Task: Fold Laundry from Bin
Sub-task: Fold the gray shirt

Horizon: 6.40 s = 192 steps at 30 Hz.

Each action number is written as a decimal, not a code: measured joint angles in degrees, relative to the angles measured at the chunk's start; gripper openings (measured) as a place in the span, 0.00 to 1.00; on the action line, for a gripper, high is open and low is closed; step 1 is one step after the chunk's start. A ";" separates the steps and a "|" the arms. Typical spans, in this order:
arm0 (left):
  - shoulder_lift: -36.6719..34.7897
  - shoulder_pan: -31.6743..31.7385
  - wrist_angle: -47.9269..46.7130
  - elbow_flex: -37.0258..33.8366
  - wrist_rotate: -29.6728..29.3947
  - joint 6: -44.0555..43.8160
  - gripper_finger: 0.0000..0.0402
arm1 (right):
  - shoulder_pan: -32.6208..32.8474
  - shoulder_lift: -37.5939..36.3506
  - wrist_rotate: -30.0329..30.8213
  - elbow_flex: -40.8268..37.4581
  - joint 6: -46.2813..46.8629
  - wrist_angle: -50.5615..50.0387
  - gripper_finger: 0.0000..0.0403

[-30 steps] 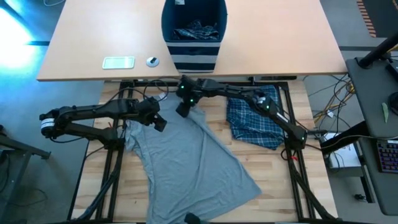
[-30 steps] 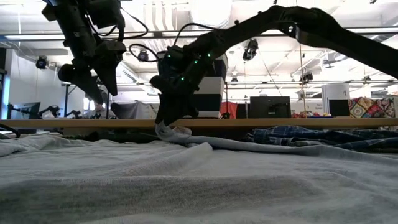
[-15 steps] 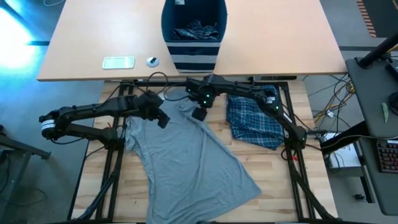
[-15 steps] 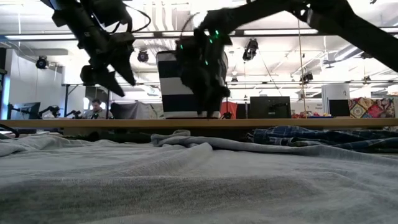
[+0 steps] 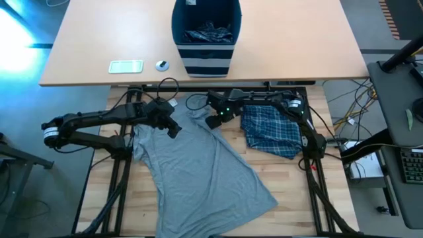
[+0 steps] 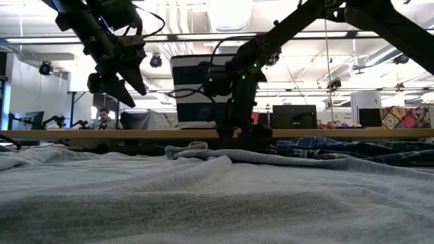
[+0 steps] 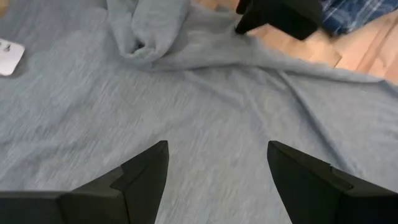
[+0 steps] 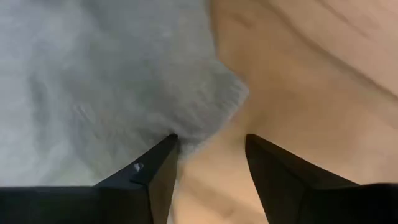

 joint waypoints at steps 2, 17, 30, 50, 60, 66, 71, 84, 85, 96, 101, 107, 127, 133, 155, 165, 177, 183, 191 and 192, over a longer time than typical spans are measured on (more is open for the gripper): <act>0.03 0.00 -0.32 -0.07 0.00 0.25 0.64 | -0.17 -0.04 -0.21 -0.38 1.30 0.81 0.42; 0.02 0.00 -0.94 -0.07 0.00 1.07 0.64 | -0.18 -1.06 2.96 -0.08 -1.46 2.56 0.04; -0.26 0.26 -2.90 -0.07 -2.10 1.27 0.64 | 6.30 -10.61 1.05 1.28 -17.33 -1.45 0.02; 0.06 1.73 -2.86 3.42 -2.75 3.20 0.64 | 22.39 -8.67 3.04 4.53 -8.53 -11.44 0.40; 14.66 2.70 13.21 7.00 1.00 8.96 0.64 | 30.44 -30.88 9.37 -20.02 12.39 -11.83 0.55; 31.22 5.71 21.17 13.42 -4.59 8.09 0.62 | 33.81 -39.38 10.80 -28.95 23.79 -6.21 0.54; 40.70 10.06 24.12 18.36 -7.58 2.47 0.55 | 36.49 -41.05 12.01 -29.78 26.10 -6.23 0.54; 46.60 12.48 22.46 21.79 -9.17 -1.52 0.02 | 36.88 -40.50 12.52 -32.43 26.00 -5.78 0.54; 46.71 13.24 22.71 21.29 -9.21 -1.62 0.03 | 36.86 -40.50 12.48 -32.68 26.03 -5.47 0.54; 42.74 16.67 21.95 21.15 -0.52 -2.13 0.00 | 36.86 -40.50 11.90 -34.49 26.57 -1.42 0.54; 39.25 14.64 22.14 20.26 -0.36 -1.46 0.00 | 36.38 -40.50 11.89 -35.14 26.28 -1.32 0.54; 44.86 13.19 28.17 19.75 0.10 -1.33 0.00 | 35.36 -40.50 11.99 -35.48 25.01 0.04 0.54; 50.31 23.11 19.60 26.49 -2.29 5.80 0.00 | 53.35 -24.77 1.93 -41.74 37.94 11.68 0.54; 45.87 22.69 12.35 28.50 -0.50 9.00 0.00 | 55.53 -23.89 1.62 -40.64 42.71 12.12 0.54; 61.41 17.97 7.04 41.05 8.63 12.40 0.00 | 63.45 -27.53 3.68 -37.35 55.74 14.60 0.54; 64.90 19.17 1.98 47.97 4.67 13.82 0.00 | 69.30 -16.77 0.00 -37.25 63.60 21.87 0.54; 62.73 20.74 -0.50 47.58 1.06 14.75 0.00 | 69.94 -24.43 3.96 -37.02 67.96 14.54 0.54; 57.06 21.16 -4.36 47.58 1.36 14.47 0.00 | 65.38 -30.51 10.27 -36.77 61.53 7.08 0.54; 54.08 20.74 -13.67 46.91 7.30 12.73 0.24 | 56.96 -30.91 10.45 -36.84 46.45 7.18 0.54; 54.14 20.44 -14.36 46.24 8.15 12.16 0.28 | 56.17 -30.91 10.48 -36.84 45.06 7.08 0.54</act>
